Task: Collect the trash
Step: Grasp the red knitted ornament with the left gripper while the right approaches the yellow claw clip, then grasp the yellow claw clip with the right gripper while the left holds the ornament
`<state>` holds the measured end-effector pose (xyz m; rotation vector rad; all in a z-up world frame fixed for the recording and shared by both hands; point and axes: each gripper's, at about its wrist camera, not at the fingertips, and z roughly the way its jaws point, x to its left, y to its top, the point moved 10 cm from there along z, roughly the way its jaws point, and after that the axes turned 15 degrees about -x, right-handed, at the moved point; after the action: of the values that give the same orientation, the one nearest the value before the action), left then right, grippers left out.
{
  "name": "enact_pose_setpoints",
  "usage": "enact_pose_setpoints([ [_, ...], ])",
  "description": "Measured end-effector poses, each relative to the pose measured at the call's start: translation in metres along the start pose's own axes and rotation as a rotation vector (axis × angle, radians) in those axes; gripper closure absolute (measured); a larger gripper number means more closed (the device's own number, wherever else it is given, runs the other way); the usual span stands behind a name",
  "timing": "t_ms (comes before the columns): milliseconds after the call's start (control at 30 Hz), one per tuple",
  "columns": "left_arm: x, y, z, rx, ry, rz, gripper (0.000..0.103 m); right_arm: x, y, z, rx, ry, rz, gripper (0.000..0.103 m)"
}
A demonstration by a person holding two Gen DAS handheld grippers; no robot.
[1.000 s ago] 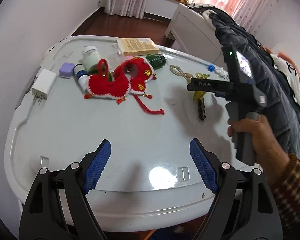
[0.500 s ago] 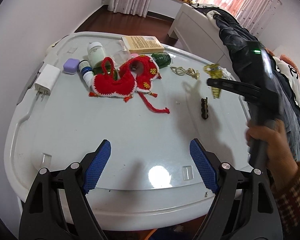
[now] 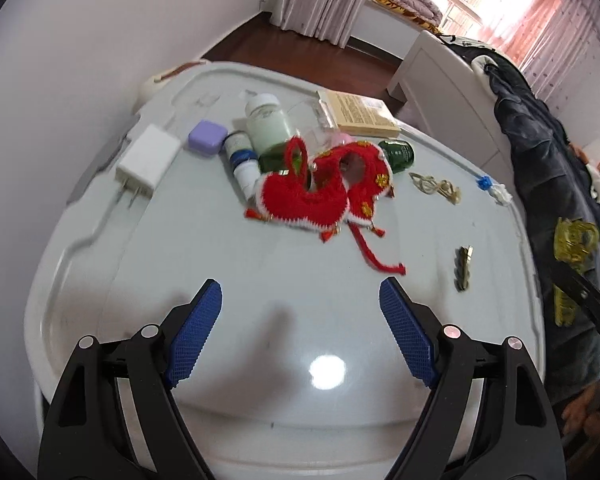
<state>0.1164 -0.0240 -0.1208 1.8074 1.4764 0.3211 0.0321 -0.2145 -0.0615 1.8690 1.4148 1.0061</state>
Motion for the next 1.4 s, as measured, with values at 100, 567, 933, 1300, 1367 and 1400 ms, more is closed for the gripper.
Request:
enact_pose_setpoints([
  [100, -0.014, 0.009, 0.025, 0.011, 0.018, 0.049, 0.024, -0.002, 0.001, -0.001, -0.005, 0.015, 0.013, 0.083],
  [567, -0.009, 0.015, 0.087, -0.047, 0.212, 0.219, 0.086, -0.009, 0.007, -0.013, -0.033, 0.026, -0.001, 0.080],
  [933, -0.026, 0.027, 0.026, -0.142, 0.062, 0.254, 0.092, -0.028, -0.007, 0.000, 0.005, -0.014, 0.061, 0.052],
  [1300, -0.063, 0.038, -0.067, -0.241, -0.100, 0.262, 0.091, -0.028, -0.046, 0.060, 0.122, -0.040, 0.043, 0.014],
  [1367, -0.067, 0.033, -0.073, -0.238, -0.125, 0.260, 0.091, -0.021, -0.048, 0.072, 0.129, -0.054, 0.006, 0.014],
  [1400, -0.069, 0.029, -0.077, -0.231, -0.138, 0.263, 0.091, -0.016, -0.048, 0.078, 0.130, -0.064, -0.025, 0.014],
])
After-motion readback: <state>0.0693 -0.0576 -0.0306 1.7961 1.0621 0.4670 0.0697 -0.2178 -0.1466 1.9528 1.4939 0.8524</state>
